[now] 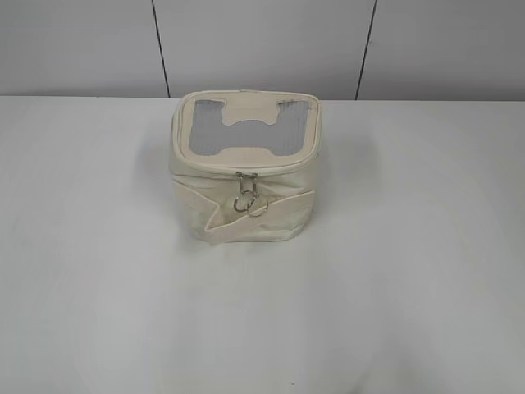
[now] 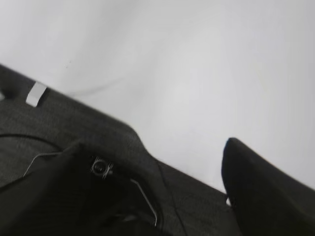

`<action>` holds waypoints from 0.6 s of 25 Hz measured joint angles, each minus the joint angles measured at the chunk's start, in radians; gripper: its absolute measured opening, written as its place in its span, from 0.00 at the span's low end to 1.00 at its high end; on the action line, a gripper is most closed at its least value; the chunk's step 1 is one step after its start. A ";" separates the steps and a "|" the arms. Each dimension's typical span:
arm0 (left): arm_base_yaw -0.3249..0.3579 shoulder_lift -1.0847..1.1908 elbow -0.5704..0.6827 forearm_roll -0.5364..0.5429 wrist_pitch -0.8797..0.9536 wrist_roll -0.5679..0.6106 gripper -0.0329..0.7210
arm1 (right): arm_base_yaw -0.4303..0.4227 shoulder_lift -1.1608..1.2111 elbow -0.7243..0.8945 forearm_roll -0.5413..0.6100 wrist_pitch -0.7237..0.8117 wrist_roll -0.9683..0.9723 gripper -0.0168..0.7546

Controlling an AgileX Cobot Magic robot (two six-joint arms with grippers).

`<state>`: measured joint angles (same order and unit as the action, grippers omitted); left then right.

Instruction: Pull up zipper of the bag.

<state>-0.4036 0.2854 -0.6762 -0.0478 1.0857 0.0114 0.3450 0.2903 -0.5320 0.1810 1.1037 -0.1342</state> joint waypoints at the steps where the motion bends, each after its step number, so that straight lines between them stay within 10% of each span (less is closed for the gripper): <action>1: 0.000 -0.053 0.027 0.022 0.005 -0.026 0.71 | 0.000 -0.038 0.000 -0.010 -0.001 0.011 0.86; 15: 0.000 -0.274 0.139 0.067 -0.029 -0.074 0.61 | 0.000 -0.227 0.028 -0.046 -0.050 0.046 0.75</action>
<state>-0.4036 0.0110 -0.5368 0.0190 1.0571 -0.0628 0.3450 0.0630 -0.5039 0.1354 1.0538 -0.0877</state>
